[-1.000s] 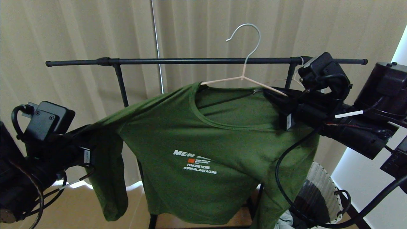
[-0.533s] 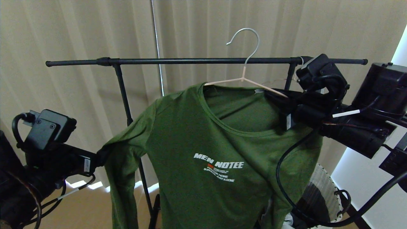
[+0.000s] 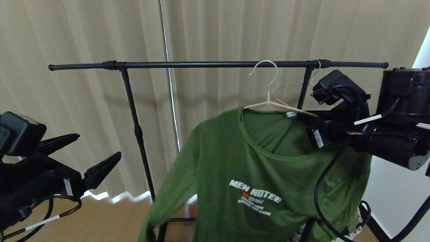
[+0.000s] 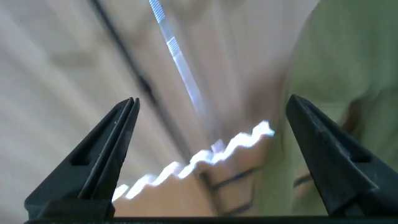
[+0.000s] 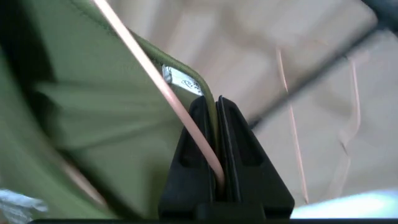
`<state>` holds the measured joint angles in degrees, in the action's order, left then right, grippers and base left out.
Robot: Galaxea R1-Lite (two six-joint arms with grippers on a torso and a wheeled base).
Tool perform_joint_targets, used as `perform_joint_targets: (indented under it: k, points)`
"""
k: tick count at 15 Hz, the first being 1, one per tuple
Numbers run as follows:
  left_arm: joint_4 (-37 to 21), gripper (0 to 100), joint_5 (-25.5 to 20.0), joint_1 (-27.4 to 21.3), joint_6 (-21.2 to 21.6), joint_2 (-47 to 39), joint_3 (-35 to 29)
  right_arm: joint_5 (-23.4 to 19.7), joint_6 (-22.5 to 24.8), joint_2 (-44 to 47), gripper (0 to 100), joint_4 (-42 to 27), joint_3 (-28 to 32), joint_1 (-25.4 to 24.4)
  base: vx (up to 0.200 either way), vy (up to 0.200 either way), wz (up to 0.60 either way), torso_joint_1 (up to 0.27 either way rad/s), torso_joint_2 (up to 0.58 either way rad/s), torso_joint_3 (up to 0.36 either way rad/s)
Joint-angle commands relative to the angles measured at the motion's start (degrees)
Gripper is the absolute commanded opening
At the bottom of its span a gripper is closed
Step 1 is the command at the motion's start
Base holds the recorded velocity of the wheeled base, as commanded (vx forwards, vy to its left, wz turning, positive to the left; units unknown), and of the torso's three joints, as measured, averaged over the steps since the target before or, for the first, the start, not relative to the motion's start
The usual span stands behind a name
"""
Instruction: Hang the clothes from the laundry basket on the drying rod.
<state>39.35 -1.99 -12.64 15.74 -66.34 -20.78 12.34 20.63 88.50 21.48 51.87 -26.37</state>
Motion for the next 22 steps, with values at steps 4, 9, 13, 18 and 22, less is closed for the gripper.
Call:
perform_joint_targets:
  k: [4, 9, 13, 18, 22]
  points:
    - [2.4, 100, -1.2, 0.0, -3.2, 7.0, 4.2, 0.8, -3.0, -2.6, 0, -4.4, 0.9, 3.9, 0.0, 0.0, 0.0, 0.0, 0.0, 0.0]
    - [3.0, 100, -1.2, 1.9, -3.5, 4.0, 4.7, 1.0, -5.6, -1.8, 0, -5.3, 1.6, 3.9, 0.0, 0.0, 0.0, 0.0, 0.0, 0.0]
    - [4.1, 100, -1.2, 1.8, -3.7, 2.6, 4.5, 1.1, -5.7, -2.1, 0, -5.3, 1.3, 4.3, 0.0, 0.0, 0.0, 0.0, 0.0, 0.0]
    - [4.2, 100, -1.2, 1.7, -3.5, 3.1, 5.0, 1.1, -5.9, -2.0, 0, -5.1, 1.2, 4.3, 0.16, 0.0, 0.0, -0.004, 0.0, 0.006]
    - [4.2, 100, -1.2, 1.7, -3.3, 3.1, 5.2, 1.0, -5.9, -1.8, 0, -5.0, 1.2, 4.2, 0.2, 0.0, 0.0, 0.005, 0.0, 0.0]
